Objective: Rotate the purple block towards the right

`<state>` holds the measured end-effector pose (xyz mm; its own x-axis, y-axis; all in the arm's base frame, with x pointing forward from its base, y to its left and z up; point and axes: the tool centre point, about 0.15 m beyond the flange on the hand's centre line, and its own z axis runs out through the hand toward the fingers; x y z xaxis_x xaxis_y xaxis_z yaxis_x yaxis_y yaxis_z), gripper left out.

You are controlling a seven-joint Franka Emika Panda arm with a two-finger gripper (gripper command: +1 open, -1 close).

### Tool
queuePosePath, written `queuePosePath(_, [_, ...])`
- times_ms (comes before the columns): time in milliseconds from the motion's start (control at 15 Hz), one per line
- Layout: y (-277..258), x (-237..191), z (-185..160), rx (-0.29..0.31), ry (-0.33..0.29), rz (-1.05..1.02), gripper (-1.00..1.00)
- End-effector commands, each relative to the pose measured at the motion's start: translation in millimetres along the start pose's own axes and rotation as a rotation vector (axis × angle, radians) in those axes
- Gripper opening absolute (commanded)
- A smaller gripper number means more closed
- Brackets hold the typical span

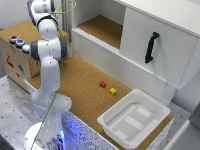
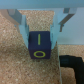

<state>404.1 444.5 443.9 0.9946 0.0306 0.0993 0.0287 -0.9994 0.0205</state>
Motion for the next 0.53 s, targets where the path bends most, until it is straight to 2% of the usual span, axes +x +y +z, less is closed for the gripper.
queuePosePath(0, [23, -9, 1, 0.147, 0.059, 0.001, 1.0])
queuePosePath(200, [18, -24, -23, 0.172, 0.108, 0.004, 1.0])
queuePosePath(467, [18, -46, -47, 0.155, 0.132, -0.038, 1.0])
